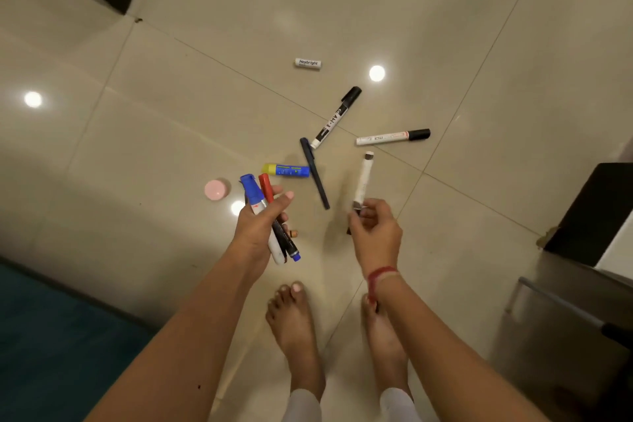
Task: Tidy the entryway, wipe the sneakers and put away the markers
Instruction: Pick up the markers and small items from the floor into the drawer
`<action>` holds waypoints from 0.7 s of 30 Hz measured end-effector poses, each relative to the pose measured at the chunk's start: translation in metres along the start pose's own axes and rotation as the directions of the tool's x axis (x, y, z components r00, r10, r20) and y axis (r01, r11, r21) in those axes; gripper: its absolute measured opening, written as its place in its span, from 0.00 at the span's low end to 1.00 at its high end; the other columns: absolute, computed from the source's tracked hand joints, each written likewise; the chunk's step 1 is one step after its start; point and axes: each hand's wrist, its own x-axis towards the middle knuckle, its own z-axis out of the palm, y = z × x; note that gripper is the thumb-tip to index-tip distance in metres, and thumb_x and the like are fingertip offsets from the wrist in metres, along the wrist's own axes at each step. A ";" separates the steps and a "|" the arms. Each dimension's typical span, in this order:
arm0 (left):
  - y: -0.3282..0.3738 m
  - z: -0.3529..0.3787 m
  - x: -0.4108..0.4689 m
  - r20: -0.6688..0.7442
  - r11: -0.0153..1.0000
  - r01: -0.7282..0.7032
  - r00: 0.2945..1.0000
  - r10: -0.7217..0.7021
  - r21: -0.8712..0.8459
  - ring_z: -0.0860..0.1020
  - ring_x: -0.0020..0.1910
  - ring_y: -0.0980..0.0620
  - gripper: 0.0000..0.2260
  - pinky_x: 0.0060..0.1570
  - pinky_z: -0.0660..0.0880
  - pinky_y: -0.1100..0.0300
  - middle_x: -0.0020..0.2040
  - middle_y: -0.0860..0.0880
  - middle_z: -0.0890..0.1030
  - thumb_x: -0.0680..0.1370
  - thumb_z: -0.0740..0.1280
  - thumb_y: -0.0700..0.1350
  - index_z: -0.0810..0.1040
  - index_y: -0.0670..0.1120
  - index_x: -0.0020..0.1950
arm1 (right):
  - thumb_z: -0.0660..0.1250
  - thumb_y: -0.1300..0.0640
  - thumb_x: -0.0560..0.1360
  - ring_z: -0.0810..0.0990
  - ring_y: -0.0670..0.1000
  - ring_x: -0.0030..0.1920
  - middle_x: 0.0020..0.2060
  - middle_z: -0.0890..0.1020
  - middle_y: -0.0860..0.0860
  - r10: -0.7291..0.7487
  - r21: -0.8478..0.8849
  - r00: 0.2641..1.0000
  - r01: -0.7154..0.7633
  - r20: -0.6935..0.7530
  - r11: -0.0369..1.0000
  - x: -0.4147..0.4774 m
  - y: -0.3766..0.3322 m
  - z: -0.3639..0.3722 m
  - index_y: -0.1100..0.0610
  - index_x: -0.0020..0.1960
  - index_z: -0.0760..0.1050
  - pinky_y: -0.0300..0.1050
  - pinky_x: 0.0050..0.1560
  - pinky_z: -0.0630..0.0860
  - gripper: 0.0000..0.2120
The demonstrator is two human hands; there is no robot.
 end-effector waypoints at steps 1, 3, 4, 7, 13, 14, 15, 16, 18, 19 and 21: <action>0.003 0.000 -0.003 0.007 0.999 0.019 1.000 -0.019 -0.034 0.72 0.29 0.57 0.14 0.27 0.73 0.64 0.33 0.52 0.73 0.70 0.74 0.47 0.74 0.46 0.50 | 0.71 0.61 0.71 0.79 0.47 0.37 0.37 0.79 0.49 -0.063 0.046 0.997 0.061 0.049 0.997 -0.018 -0.013 0.000 0.50 0.47 0.76 0.43 0.42 0.79 0.09; 0.009 -0.001 -0.007 0.049 0.994 0.045 0.998 -0.041 -0.098 0.72 0.27 0.56 0.20 0.28 0.73 0.64 0.32 0.53 0.73 0.67 0.72 0.53 0.71 0.45 0.53 | 0.71 0.61 0.71 0.80 0.44 0.38 0.41 0.79 0.50 -0.208 0.072 0.968 0.199 0.143 0.977 -0.053 -0.034 0.002 0.51 0.51 0.79 0.35 0.42 0.77 0.11; 0.012 -0.001 -0.010 0.083 0.992 0.040 0.996 -0.029 -0.124 0.73 0.28 0.56 0.22 0.28 0.73 0.63 0.33 0.52 0.73 0.67 0.71 0.54 0.71 0.45 0.55 | 0.71 0.59 0.71 0.80 0.44 0.38 0.41 0.79 0.49 -0.275 0.056 0.944 0.270 0.183 0.961 -0.068 -0.041 0.005 0.51 0.53 0.79 0.34 0.42 0.76 0.11; 0.014 0.000 -0.014 0.111 0.997 -0.005 0.994 0.013 -0.077 0.74 0.33 0.56 0.25 0.32 0.73 0.62 0.38 0.51 0.73 0.65 0.74 0.55 0.72 0.46 0.56 | 0.67 0.52 0.72 0.79 0.47 0.41 0.41 0.78 0.47 -0.370 -0.018 0.884 0.391 0.286 0.920 -0.089 -0.048 0.017 0.50 0.56 0.79 0.41 0.45 0.76 0.13; 0.007 -0.017 0.003 0.017 0.998 -0.022 1.000 0.023 -0.057 0.74 0.34 0.54 0.05 0.31 0.74 0.62 0.36 0.52 0.75 0.77 0.67 0.39 0.77 0.49 0.50 | 0.64 0.52 0.75 0.78 0.45 0.45 0.44 0.77 0.46 -0.354 0.009 0.918 0.358 0.178 0.934 -0.059 -0.039 0.025 0.54 0.53 0.80 0.40 0.46 0.76 0.11; 0.006 -0.020 0.006 0.013 0.998 -0.021 1.000 0.022 -0.065 0.74 0.34 0.54 0.05 0.32 0.74 0.63 0.36 0.52 0.75 0.78 0.67 0.40 0.78 0.49 0.50 | 0.63 0.54 0.74 0.78 0.47 0.45 0.44 0.76 0.46 -0.344 -0.013 0.931 0.347 0.120 0.938 -0.042 -0.036 0.022 0.55 0.53 0.79 0.42 0.47 0.76 0.11; 0.003 -0.024 0.009 0.014 0.997 -0.023 1.000 0.024 -0.067 0.74 0.33 0.55 0.05 0.34 0.74 0.63 0.37 0.52 0.76 0.77 0.67 0.40 0.78 0.49 0.51 | 0.63 0.56 0.73 0.78 0.50 0.46 0.46 0.75 0.47 -0.351 -0.076 0.933 0.356 0.072 0.931 -0.021 -0.031 0.017 0.56 0.54 0.78 0.46 0.49 0.76 0.12; 0.000 -0.027 0.012 0.016 0.997 -0.028 0.999 0.029 -0.069 0.74 0.33 0.55 0.05 0.35 0.74 0.64 0.38 0.53 0.76 0.77 0.68 0.41 0.78 0.49 0.52 | 0.63 0.58 0.72 0.77 0.53 0.49 0.49 0.74 0.50 -0.372 -0.189 0.927 0.374 0.047 0.908 0.005 -0.026 0.010 0.57 0.57 0.77 0.49 0.53 0.75 0.14; -0.004 -0.032 0.017 0.020 0.995 -0.038 0.999 0.039 -0.087 0.74 0.32 0.56 0.07 0.34 0.74 0.65 0.37 0.54 0.77 0.77 0.68 0.41 0.78 0.49 0.53 | 0.63 0.62 0.72 0.73 0.59 0.57 0.57 0.72 0.56 -0.387 -0.491 0.920 0.363 0.056 0.792 0.059 -0.019 -0.005 0.57 0.64 0.71 0.52 0.59 0.70 0.20; -0.006 -0.035 0.020 0.027 0.994 -0.037 0.999 0.040 -0.098 0.73 0.32 0.56 0.07 0.34 0.73 0.65 0.36 0.55 0.76 0.77 0.68 0.40 0.78 0.49 0.53 | 0.63 0.62 0.72 0.70 0.60 0.59 0.61 0.70 0.57 -0.381 -0.624 0.923 0.331 0.057 0.708 0.084 -0.017 -0.012 0.57 0.67 0.68 0.54 0.60 0.68 0.22; -0.008 -0.038 0.025 0.045 0.992 -0.031 0.998 0.037 -0.119 0.72 0.31 0.56 0.08 0.33 0.73 0.65 0.34 0.55 0.76 0.76 0.68 0.39 0.79 0.50 0.52 | 0.60 0.62 0.74 0.68 0.61 0.62 0.65 0.67 0.57 -0.383 -0.773 0.921 0.295 0.073 0.562 0.124 -0.013 -0.023 0.55 0.69 0.64 0.56 0.59 0.67 0.24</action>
